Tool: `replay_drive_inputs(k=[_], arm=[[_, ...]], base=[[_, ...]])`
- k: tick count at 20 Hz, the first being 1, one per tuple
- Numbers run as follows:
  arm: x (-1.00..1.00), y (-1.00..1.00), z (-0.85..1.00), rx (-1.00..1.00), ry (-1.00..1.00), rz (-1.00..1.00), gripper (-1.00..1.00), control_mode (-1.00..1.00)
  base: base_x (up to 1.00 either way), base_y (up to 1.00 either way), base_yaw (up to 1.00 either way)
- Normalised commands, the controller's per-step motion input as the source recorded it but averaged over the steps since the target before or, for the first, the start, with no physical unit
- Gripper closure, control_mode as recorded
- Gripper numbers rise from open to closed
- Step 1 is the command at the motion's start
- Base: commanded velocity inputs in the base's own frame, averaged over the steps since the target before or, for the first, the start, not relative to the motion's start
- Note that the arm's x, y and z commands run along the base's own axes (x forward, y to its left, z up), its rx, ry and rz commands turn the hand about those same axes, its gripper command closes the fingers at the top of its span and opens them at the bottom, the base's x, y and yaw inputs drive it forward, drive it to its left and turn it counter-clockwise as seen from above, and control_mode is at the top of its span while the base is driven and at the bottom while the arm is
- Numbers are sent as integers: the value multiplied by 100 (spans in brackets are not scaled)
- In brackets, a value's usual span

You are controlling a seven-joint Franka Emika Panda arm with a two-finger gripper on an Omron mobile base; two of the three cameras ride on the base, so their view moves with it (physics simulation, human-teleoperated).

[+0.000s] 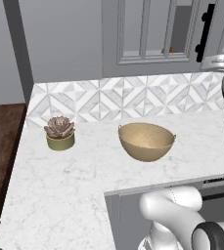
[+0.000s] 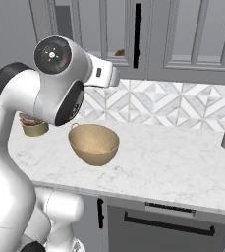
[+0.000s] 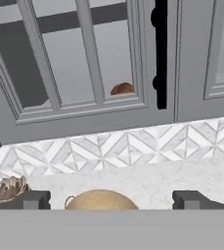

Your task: Open the cabinet, pick up the bread from the cabinet and place it in the basket. Then move the basket to the dining counter.

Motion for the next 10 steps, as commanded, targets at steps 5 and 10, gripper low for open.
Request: replay_drive_inputs(k=[5, 10], arm=[[10, -46, 26, 4, 0, 0, -100, -100], [41, -13, 20, 0, 6, -1, -100, -100]], base=[[0, 0, 0], [0, 0, 0]])
